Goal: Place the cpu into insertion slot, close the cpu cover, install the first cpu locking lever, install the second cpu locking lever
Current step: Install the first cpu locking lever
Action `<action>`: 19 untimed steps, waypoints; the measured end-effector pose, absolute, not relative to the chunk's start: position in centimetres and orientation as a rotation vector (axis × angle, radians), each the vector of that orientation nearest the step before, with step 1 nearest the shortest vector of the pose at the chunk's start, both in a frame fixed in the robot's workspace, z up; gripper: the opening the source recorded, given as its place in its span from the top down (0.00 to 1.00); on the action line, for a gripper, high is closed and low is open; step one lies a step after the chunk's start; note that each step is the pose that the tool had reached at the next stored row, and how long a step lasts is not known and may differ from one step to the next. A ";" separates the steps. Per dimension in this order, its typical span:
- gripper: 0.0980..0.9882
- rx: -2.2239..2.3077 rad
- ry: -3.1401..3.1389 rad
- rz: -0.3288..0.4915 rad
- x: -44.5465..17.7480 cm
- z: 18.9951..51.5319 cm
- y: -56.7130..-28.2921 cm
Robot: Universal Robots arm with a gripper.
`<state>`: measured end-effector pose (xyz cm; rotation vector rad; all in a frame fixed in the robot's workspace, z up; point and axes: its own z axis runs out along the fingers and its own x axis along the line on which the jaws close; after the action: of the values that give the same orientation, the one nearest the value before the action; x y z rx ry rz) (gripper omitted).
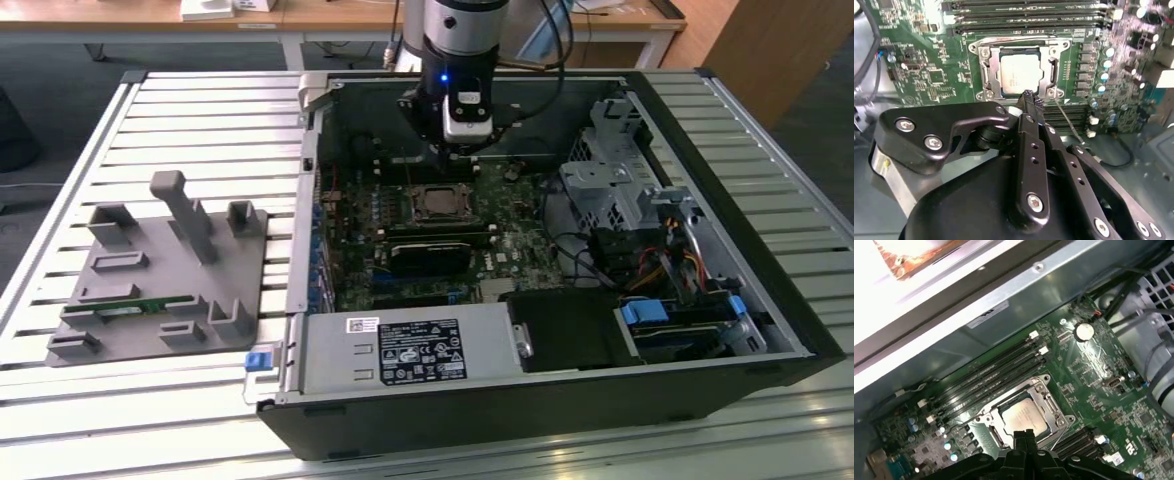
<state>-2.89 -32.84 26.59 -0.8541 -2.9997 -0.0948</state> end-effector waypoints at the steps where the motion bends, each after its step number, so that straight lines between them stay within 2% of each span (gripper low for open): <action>1: 0.99 -0.827 -3.007 -0.095 -2.9 26.6 -32.8; 19: 0.99 -0.324 -3.096 -0.089 -2.9 26.1 -32.8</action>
<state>-2.89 -32.84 26.11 -0.3243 -3.0963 -0.0892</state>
